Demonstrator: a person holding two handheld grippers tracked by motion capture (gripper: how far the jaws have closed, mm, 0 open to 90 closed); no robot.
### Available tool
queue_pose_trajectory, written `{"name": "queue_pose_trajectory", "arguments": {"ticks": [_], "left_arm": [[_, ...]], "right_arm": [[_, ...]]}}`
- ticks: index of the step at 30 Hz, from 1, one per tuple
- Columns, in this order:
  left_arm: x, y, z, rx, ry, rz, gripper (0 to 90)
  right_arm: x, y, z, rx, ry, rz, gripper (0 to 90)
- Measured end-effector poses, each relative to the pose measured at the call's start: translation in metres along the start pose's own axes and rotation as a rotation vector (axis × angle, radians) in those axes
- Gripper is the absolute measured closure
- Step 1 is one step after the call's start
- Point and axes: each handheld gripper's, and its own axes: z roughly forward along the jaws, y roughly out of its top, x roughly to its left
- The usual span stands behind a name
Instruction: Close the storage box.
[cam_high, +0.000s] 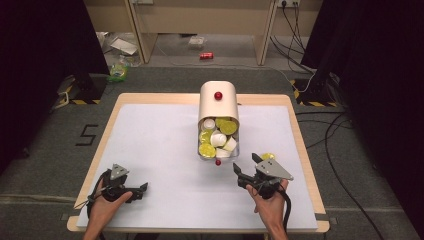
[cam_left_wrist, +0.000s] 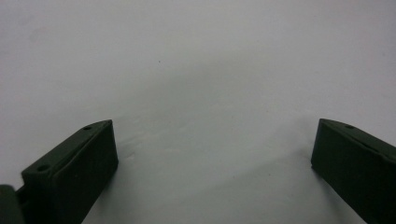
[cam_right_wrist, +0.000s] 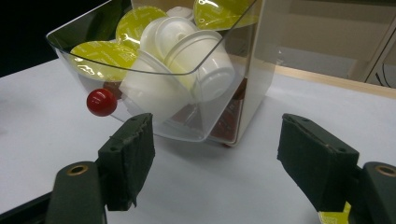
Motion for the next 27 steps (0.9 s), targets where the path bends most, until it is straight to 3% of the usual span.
{"name": "queue_pose_trajectory", "arguments": {"ticks": [7, 27], "left_arm": [[0.0, 0.0, 0.0, 0.0, 0.0, 0.0, 0.0], [0.0, 0.0, 0.0, 0.0, 0.0, 0.0, 0.0]], "right_arm": [[0.003, 0.003, 0.006, -0.002, -0.012, -0.015, 27.9], [-0.001, 0.004, 0.012, -0.01, -0.027, 0.007, 24.1]]}}
